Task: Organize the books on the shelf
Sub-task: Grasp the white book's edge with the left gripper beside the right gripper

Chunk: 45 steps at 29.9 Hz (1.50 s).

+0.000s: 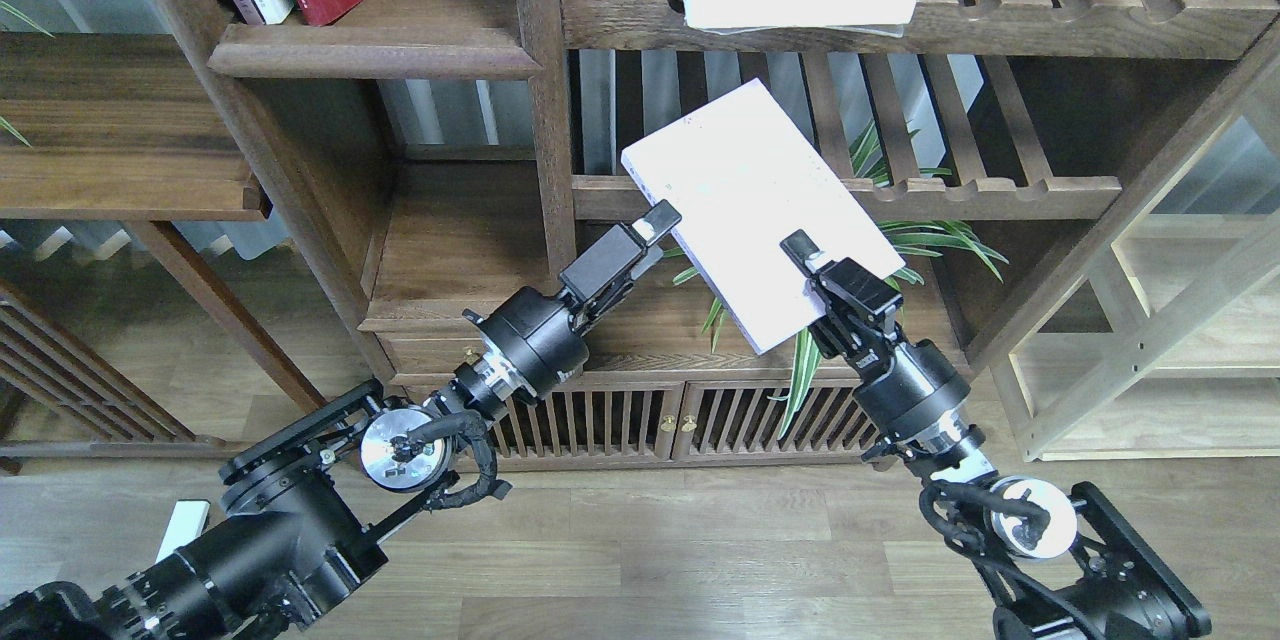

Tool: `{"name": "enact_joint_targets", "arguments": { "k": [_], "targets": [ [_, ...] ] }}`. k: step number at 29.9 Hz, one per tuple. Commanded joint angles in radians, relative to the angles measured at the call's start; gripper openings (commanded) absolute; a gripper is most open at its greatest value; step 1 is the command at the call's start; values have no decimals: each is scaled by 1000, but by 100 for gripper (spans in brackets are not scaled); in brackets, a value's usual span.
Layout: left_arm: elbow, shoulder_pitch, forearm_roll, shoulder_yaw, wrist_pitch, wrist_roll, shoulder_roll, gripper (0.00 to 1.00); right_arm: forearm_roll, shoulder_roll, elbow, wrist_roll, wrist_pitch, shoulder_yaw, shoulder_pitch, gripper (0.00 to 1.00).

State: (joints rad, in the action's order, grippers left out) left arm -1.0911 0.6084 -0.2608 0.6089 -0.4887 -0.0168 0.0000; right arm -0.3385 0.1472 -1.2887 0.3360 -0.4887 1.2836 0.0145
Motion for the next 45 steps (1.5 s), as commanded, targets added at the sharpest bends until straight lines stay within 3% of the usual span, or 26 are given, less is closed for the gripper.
{"name": "enact_joint_targets", "arguments": {
  "k": [1,18,28,34,45],
  "targets": [
    [-1,2,-2,0,0,0,0,98,4,-4,-3,0,0,-26,1,5],
    [-3,4,-3,3,0,17,0,95,46,-49,-11,2,0,-62,18,5],
    [-1,-9,-5,9,0,60,0,91,46,-47,-11,3,0,-64,22,5],
    [2,-9,-5,15,0,60,0,81,46,-49,-11,3,0,-64,22,5],
    [16,1,-5,22,0,60,0,81,46,-51,-11,3,0,-78,22,6]
  ]
}}
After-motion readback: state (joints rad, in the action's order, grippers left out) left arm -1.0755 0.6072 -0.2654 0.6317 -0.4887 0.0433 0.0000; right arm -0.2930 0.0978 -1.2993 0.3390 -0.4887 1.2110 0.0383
